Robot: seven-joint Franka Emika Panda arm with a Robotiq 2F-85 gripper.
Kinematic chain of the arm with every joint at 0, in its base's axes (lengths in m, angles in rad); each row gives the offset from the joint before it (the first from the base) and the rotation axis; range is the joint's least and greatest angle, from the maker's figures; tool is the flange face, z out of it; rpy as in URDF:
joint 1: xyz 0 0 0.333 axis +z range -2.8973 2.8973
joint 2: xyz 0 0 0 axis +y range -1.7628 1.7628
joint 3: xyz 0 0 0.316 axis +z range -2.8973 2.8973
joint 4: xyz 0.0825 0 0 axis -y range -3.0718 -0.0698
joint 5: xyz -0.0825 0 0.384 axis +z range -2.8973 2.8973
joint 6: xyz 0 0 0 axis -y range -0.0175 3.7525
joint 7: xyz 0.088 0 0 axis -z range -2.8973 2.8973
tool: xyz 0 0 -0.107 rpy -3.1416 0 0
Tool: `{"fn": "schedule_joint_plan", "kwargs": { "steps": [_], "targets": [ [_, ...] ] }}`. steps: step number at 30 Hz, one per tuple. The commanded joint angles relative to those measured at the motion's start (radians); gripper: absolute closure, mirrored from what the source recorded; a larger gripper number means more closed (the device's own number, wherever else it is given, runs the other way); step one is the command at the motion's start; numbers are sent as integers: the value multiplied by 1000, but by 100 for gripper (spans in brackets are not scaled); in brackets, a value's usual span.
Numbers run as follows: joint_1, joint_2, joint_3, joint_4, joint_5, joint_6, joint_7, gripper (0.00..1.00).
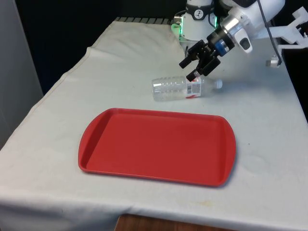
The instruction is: Place the bottle upright on the tray.
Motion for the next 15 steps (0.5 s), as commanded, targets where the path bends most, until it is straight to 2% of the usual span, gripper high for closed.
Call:
{"fn": "schedule_joint_plan", "kwargs": {
  "steps": [1, 6, 7, 9, 15],
  "targets": [
    [2, 18, -2, 9, -12, 1, 19, 0],
    [5, 68, -2, 27, -32, -9, 58, 0],
    [0, 68, 0, 26, -20, -5, 48, 0],
    [5, 88, -1, 35, -45, -19, 81, 0],
    [10, 96, 9, 36, -54, -51, 117, 0]
  ]
}}
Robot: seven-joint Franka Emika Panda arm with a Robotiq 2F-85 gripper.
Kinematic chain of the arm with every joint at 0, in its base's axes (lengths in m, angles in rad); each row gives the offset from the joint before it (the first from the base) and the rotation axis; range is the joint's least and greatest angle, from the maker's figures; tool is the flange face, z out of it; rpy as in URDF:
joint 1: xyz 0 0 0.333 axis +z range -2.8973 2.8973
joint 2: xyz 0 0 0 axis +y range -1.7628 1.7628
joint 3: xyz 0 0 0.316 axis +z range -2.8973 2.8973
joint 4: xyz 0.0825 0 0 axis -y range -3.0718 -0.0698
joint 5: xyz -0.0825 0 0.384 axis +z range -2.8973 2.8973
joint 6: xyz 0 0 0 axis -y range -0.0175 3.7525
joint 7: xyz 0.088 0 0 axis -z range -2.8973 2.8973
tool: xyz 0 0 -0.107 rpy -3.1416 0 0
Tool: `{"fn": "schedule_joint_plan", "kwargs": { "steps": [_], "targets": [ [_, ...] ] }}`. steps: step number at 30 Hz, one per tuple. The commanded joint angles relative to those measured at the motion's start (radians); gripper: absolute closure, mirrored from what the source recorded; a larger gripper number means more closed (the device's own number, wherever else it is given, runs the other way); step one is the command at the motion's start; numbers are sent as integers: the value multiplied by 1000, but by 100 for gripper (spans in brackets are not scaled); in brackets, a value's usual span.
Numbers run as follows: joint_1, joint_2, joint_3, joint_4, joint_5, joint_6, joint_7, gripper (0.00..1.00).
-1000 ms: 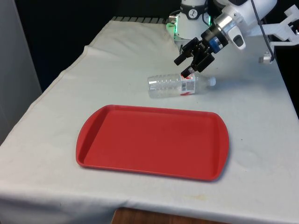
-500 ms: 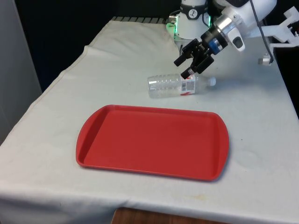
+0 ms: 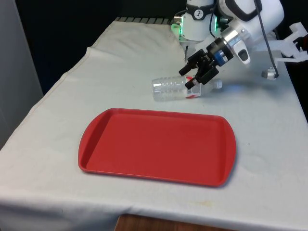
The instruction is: Place the bottle upright on the tray.
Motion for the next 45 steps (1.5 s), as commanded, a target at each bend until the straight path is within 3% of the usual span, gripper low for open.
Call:
{"fn": "schedule_joint_plan", "kwargs": {
  "steps": [1, 4, 11, 18, 19, 20, 22, 27, 28, 30, 34, 45],
  "targets": [
    [1, 0, 3, 0, -1, -6, 4, 0],
    [11, -1, 11, -2, -11, -50, 32, 0],
    [6, 0, 31, -4, -1, -83, 40, 0],
    [12, 1, 40, -6, 2, -93, 49, 0],
    [6, 0, 38, -6, -1, -85, 43, 0],
    [14, 1, 46, -6, 4, -99, 51, 0],
    [16, 3, 57, -6, 8, -110, 56, 0],
    [15, 14, 90, 0, 13, -143, 70, 0],
    [10, 9, 92, -4, 8, -138, 68, 0],
    [16, 21, 98, 3, 12, -149, 77, 0],
    [15, 40, 109, 13, 5, -154, 86, 0],
    [11, 61, 114, 29, 0, -154, 83, 0]
  ]
}}
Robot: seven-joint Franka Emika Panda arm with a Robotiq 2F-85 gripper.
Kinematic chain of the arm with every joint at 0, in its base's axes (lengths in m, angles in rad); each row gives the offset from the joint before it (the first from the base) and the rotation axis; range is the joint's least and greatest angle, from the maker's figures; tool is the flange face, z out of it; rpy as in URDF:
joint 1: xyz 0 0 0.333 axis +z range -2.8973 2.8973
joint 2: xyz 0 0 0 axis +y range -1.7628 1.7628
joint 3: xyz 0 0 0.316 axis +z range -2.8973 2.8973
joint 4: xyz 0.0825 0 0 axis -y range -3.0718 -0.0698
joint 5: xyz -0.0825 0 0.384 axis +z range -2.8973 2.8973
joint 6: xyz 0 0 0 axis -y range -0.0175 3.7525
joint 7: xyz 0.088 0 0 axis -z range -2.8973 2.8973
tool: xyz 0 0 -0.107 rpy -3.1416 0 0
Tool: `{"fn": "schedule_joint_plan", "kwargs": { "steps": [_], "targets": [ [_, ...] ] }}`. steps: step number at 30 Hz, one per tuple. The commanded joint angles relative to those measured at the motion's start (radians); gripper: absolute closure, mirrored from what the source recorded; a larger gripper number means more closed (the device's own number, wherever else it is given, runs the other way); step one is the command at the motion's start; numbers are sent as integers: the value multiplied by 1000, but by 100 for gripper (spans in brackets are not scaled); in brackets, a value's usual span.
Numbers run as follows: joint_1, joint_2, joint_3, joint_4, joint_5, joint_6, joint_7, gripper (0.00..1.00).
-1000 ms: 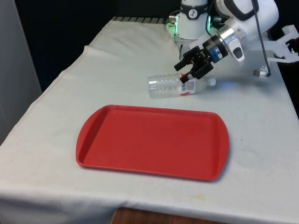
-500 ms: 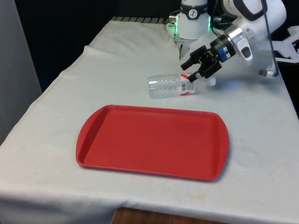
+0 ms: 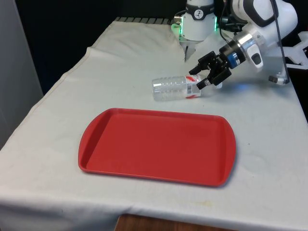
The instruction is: Place the bottle upright on the tray.
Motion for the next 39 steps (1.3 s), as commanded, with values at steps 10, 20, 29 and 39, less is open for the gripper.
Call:
{"fn": "schedule_joint_plan", "kwargs": {
  "steps": [10, 20, 29, 39],
  "targets": [
    [-3, 24, -2, 17, -4, 5, -15, 0],
    [-5, 37, 0, 28, -1, 3, -21, 0],
    [-4, 41, -1, 31, 0, -1, -20, 0],
    [-4, 40, -1, 31, 0, -1, -20, 9]
  ]
}}
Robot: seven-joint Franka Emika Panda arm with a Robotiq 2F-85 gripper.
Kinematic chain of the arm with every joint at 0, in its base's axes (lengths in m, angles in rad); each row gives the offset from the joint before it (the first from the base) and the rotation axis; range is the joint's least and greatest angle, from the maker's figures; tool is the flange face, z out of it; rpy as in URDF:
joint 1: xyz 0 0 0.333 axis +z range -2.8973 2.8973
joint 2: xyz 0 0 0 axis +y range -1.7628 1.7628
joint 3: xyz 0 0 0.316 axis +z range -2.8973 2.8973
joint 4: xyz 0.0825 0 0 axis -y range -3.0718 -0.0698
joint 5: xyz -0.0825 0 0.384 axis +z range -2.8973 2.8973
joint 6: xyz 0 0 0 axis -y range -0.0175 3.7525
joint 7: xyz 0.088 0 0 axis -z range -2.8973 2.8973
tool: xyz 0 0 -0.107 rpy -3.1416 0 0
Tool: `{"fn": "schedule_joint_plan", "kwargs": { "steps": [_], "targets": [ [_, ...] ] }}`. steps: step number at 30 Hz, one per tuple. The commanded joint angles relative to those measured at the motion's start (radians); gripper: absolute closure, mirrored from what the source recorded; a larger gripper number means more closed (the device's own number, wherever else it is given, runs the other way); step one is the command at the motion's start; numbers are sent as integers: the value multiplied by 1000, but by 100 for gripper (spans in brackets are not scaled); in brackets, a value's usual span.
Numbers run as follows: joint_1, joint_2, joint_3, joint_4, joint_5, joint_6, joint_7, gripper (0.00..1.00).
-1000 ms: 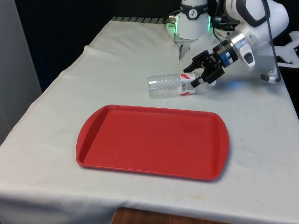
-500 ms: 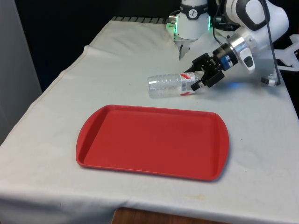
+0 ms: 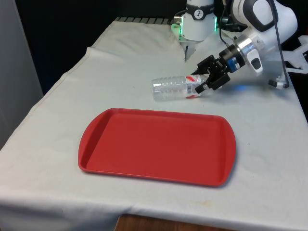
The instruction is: Place the bottle upright on the tray.
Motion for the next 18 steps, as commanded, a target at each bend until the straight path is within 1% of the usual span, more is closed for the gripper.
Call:
{"fn": "schedule_joint_plan", "kwargs": {
  "steps": [1, 3, 4, 8, 9, 13, 18],
  "targets": [
    [0, -1, 0, 0, 0, 0, 0, 14],
    [0, -1, 0, 0, 0, 0, 0, 25],
    [0, 0, 0, 0, 0, 0, 0, 35],
    [0, -1, 0, 0, 0, -2, 0, 51],
    [0, 0, 0, 0, 0, -1, 0, 51],
    [0, -1, 2, 0, 0, -6, 2, 63],
    [0, -2, 4, 0, 0, -12, 1, 67]
  ]
}}
